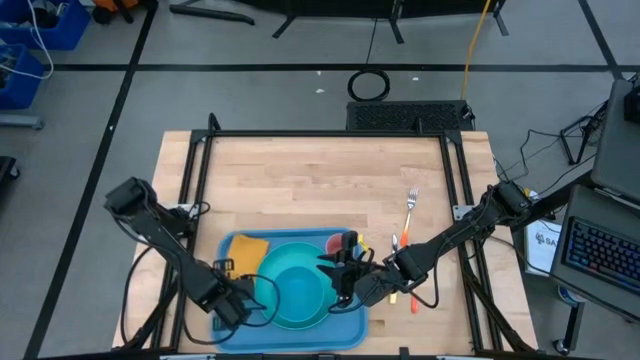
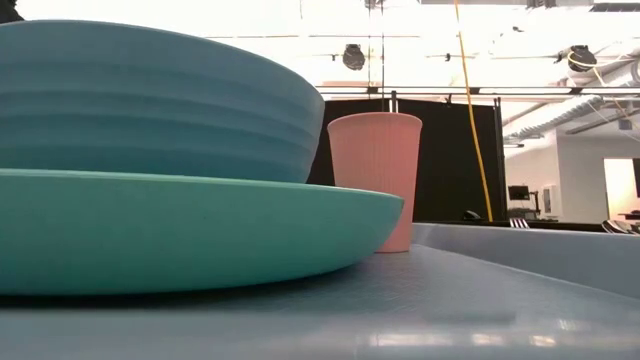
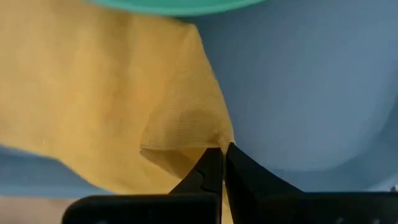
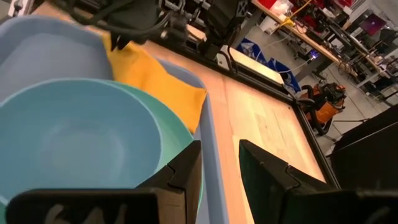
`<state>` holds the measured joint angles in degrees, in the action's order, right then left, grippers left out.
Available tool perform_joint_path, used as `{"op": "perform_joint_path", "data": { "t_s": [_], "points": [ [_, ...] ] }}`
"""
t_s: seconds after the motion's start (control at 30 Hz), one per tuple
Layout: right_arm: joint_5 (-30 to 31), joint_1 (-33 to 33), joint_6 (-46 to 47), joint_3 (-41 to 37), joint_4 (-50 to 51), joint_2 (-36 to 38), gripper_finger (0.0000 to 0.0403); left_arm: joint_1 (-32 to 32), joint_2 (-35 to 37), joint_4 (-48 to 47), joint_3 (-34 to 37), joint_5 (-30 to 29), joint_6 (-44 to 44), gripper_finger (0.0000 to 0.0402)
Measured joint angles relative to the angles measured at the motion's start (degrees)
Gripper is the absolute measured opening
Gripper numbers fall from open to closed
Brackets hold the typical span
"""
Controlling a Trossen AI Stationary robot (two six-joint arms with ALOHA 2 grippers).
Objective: Set up tray
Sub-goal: Put the yellow table napkin to the left of the green plate on the blue tray
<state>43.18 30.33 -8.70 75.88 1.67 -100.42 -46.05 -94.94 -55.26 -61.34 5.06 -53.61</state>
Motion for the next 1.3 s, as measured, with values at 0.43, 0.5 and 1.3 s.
{"op": "perform_joint_path", "data": {
  "t_s": [0.43, 0.5, 1.3],
  "points": [
    [0.02, 0.0, -0.34, 0.0, -0.22, 0.04, 0.01, 2.1, -0.61, 8.06, 0.0, -1.88, 5.77, 0.001],
    [0.02, 0.0, -0.34, 0.0, -0.22, 0.04, 0.01, 2.48, -0.61, 9.5, 0.0, -0.8, 7.15, 0.0006],
    [0.02, -0.02, 0.06, 0.0, -0.18, 0.04, 0.01, 1.49, 0.18, 10.46, -0.04, 5.07, 8.64, 0.0119]
  ]
}}
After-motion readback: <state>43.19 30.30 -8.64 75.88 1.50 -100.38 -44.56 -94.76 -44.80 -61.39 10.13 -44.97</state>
